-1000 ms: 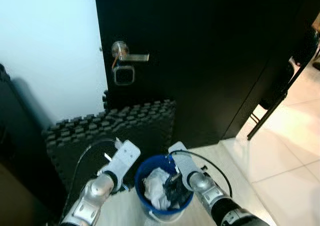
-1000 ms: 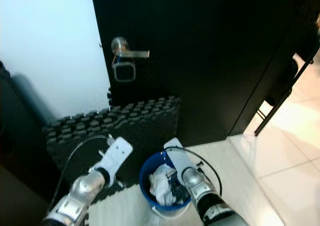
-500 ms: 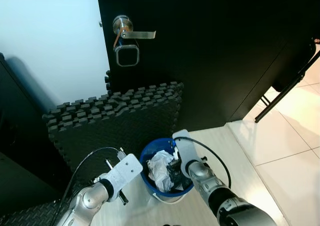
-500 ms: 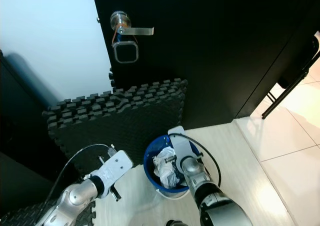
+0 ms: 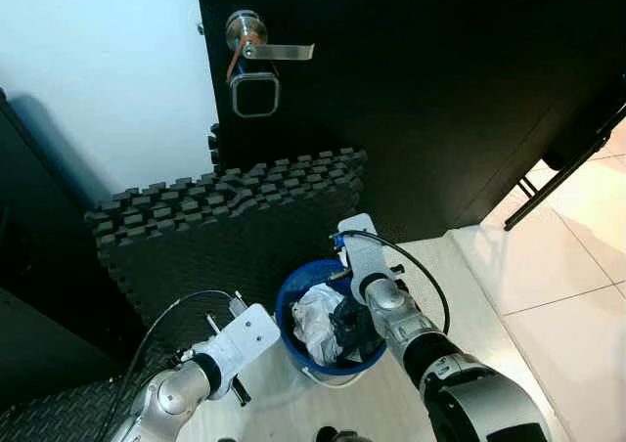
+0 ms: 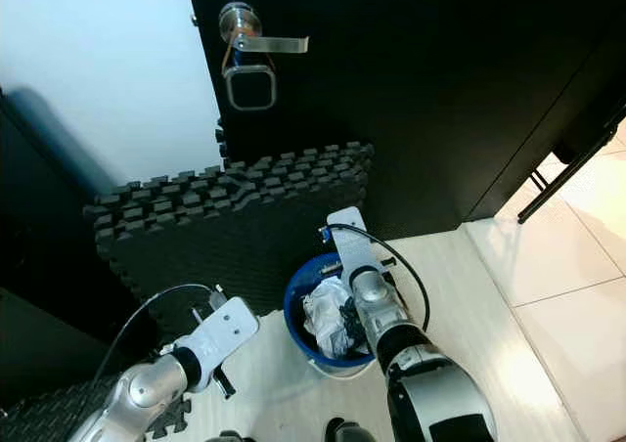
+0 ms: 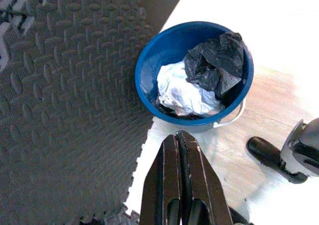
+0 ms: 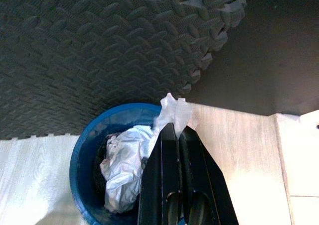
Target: Clean up the room
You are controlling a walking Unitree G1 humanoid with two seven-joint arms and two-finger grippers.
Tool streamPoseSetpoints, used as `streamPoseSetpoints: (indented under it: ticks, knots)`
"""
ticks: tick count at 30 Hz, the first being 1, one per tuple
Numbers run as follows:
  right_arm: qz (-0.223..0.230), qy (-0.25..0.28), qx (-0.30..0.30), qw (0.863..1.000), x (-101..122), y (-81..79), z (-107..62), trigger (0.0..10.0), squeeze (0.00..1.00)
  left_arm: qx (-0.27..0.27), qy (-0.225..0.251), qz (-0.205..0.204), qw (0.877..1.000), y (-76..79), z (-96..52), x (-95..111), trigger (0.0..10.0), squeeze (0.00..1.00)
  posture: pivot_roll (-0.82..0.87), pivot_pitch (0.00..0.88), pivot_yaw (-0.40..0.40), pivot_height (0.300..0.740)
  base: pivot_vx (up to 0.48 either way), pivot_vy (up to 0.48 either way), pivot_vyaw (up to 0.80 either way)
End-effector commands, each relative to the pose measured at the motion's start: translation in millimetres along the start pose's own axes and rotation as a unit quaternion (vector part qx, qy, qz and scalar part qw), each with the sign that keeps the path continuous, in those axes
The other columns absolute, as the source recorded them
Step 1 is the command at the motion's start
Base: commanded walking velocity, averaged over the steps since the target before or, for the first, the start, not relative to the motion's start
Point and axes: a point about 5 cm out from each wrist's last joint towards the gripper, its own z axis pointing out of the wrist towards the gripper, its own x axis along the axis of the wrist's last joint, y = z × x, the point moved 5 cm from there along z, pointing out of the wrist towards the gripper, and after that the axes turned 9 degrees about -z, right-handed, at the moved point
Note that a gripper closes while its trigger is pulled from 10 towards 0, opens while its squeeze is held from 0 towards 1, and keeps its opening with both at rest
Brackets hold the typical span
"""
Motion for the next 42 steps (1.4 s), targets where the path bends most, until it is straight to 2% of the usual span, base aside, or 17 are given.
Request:
streamPoseSetpoints:
  ticks: [1, 2, 7, 8, 15, 19, 20, 23, 25, 26, 27, 29, 30, 31, 35, 36, 42]
  knots:
    - [0.001, -0.008, -0.005, 1.000, -9.6, -1.0, -2.7, 10.0, 0.46, -0.005, -0.021, 0.004, 1.000, 1.7, -4.8, -10.2, 10.0, 0.00, 0.12, 0.288, -0.072, 0.740, 0.000, 0.000, 0.00]
    - [-0.004, -0.004, -0.008, 1.000, -8.6, -0.3, -2.7, 10.0, 0.97, -0.005, -0.021, 0.003, 1.000, 1.5, -4.5, -9.8, 10.0, 0.00, 0.12, 0.288, -0.072, 0.740, 0.000, 0.000, 0.00]
    - [-0.037, -0.001, -0.019, 0.999, -8.2, 1.5, -3.0, 10.0, 1.00, -0.006, -0.021, 0.003, 1.000, 1.4, -4.4, -8.9, 10.0, 0.00, 0.12, 0.285, -0.070, 0.740, 0.000, 0.000, 0.00]
    - [-0.040, -0.003, -0.023, 0.999, -9.4, 2.3, -3.3, 10.0, 0.00, -0.006, -0.021, 0.003, 1.000, 1.5, -4.4, -8.7, 10.0, 0.00, 0.12, 0.285, -0.070, 0.740, 0.000, 0.000, 0.00]
    - [-0.034, -0.006, -0.031, 0.999, -14.5, 3.7, -5.0, 10.0, 0.00, -0.006, -0.023, 0.004, 1.000, 1.1, -2.6, -7.9, 10.0, 0.00, 0.12, 0.278, -0.069, 0.740, 0.000, 0.000, 0.00]
    - [-0.004, -0.015, -0.045, 0.999, -21.8, 6.8, -7.2, 10.0, 0.00, -0.002, -0.022, 0.000, 1.000, 1.4, 0.4, -8.0, 10.0, 0.00, 0.10, 0.248, -0.077, 0.740, 0.000, 0.000, 0.00]
    - [0.026, -0.022, -0.053, 0.998, -28.4, 7.6, -9.7, 10.0, 0.00, 0.005, -0.021, -0.006, 1.000, 0.4, 3.0, -7.4, 10.0, 0.00, 0.10, 0.218, -0.084, 0.740, 0.000, 0.000, 0.00]
    - [0.049, -0.026, -0.053, 0.997, -33.8, 6.3, -11.9, 10.0, 0.00, 0.014, -0.019, -0.017, 1.000, -1.7, 5.2, -6.3, 10.0, 0.00, 0.10, 0.212, -0.086, 0.740, 0.000, 0.000, 0.00]
    - [0.080, -0.039, -0.038, 0.995, -45.3, -0.8, -16.2, 10.0, 0.00, 0.043, -0.020, -0.058, 0.997, -9.6, 9.1, -8.2, 10.0, 0.00, 0.08, 0.161, -0.097, 0.740, 0.000, 0.000, 0.00]
    - [0.080, -0.039, -0.038, 0.995, -45.3, -0.8, -16.2, 10.0, 0.00, 0.043, -0.020, -0.058, 0.997, -9.6, 9.1, -8.2, 10.0, 0.00, 0.08, 0.161, -0.097, 0.740, 0.000, 0.000, 0.00]
    - [0.146, -0.049, -0.001, 0.988, -59.6, -15.4, -24.4, 10.0, 0.00, 0.091, -0.023, -0.122, 0.988, -23.1, 11.6, -15.5, 10.0, 0.00, 0.07, 0.115, -0.096, 0.740, 0.000, 0.000, 0.00]
    - [0.191, -0.045, 0.012, 0.980, -65.0, -21.2, -30.6, 10.0, 0.00, 0.121, -0.025, -0.154, 0.980, -32.1, 11.7, -20.1, 10.0, 0.00, 0.06, 0.081, -0.091, 0.740, 0.000, 0.000, 0.00]
    - [0.191, -0.045, 0.012, 0.980, -65.0, -21.2, -30.6, 10.0, 0.00, 0.121, -0.025, -0.154, 0.980, -32.1, 11.7, -20.1, 10.0, 0.00, 0.06, 0.081, -0.091, 0.740, 0.000, 0.000, 0.00]
    - [0.212, -0.038, 0.005, 0.976, -68.4, -20.4, -36.3, 10.0, 0.00, 0.135, -0.024, -0.159, 0.978, -38.1, 12.9, -20.4, 10.0, 0.00, 0.05, 0.056, -0.085, 0.740, 0.000, 0.000, 0.00]
    - [0.207, -0.033, -0.011, 0.978, -71.8, -17.2, -42.6, 10.0, 0.00, 0.148, -0.015, -0.140, 0.979, -43.6, 16.9, -15.2, 10.0, 0.00, 0.05, 0.019, -0.073, 0.740, 0.000, 0.000, 0.00]
    - [0.188, -0.039, -0.027, 0.981, -75.5, -12.9, -44.4, 10.0, 0.00, 0.154, -0.005, -0.136, 0.979, -44.8, 20.9, -9.4, 10.0, 0.00, 0.04, 0.002, -0.065, 0.740, 0.000, 0.000, 0.00]
    - [0.200, -0.032, -0.044, 0.978, -73.5, -7.2, -43.4, 10.0, 0.00, 0.150, 0.004, -0.131, 0.980, -38.8, 36.4, 1.8, 10.0, 0.00, 0.02, 0.000, -0.045, 0.740, 0.000, 0.000, 0.00]
